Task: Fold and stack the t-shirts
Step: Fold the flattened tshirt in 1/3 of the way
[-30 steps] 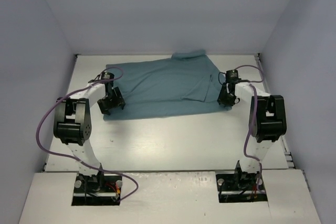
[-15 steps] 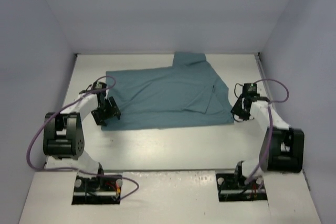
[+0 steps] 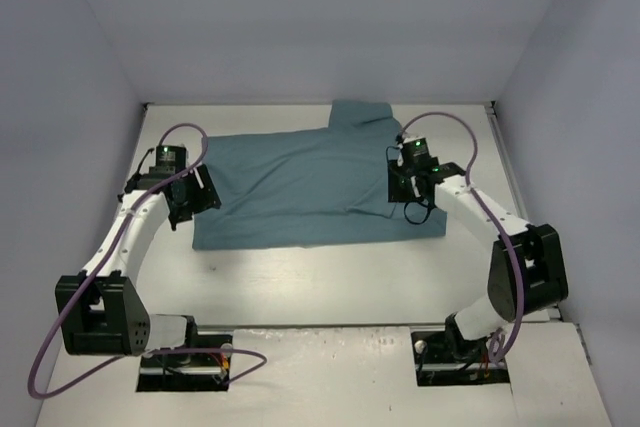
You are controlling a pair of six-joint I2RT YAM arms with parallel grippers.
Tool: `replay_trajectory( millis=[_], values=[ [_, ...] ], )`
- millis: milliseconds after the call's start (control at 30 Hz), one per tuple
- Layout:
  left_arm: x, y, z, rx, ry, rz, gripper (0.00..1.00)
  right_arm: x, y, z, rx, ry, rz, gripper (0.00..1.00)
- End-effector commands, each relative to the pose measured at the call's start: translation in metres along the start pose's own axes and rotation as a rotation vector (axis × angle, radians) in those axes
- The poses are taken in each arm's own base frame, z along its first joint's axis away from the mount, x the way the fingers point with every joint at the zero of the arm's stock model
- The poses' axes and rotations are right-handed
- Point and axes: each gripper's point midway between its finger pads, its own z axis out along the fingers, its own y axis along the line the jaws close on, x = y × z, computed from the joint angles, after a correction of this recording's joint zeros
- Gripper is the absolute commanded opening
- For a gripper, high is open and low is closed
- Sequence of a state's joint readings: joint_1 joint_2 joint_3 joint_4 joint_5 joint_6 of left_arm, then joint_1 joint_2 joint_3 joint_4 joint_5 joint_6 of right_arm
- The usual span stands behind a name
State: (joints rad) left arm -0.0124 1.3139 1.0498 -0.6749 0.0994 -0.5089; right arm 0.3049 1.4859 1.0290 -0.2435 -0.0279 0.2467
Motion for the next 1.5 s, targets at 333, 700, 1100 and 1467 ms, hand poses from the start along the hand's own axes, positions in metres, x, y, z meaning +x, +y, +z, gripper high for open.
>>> replay_trajectory(
  millis=[333,700,1100,1467],
  values=[
    [0.023,0.017,-0.003,-0.008,-0.030,0.068,0.67,0.033,0.012,0.048,0.009,0.103,-0.145,0.32],
    [0.021,0.019,0.001,-0.023,-0.037,0.072,0.67,0.032,0.006,0.055,0.069,0.062,0.081,0.27],
    [0.021,0.018,0.001,-0.024,-0.037,0.076,0.67,0.046,-0.003,0.056,0.077,0.063,0.388,0.28],
    [0.022,0.017,0.001,-0.022,-0.035,0.082,0.67,0.024,0.004,0.053,0.047,0.013,0.335,0.00]
  ],
)
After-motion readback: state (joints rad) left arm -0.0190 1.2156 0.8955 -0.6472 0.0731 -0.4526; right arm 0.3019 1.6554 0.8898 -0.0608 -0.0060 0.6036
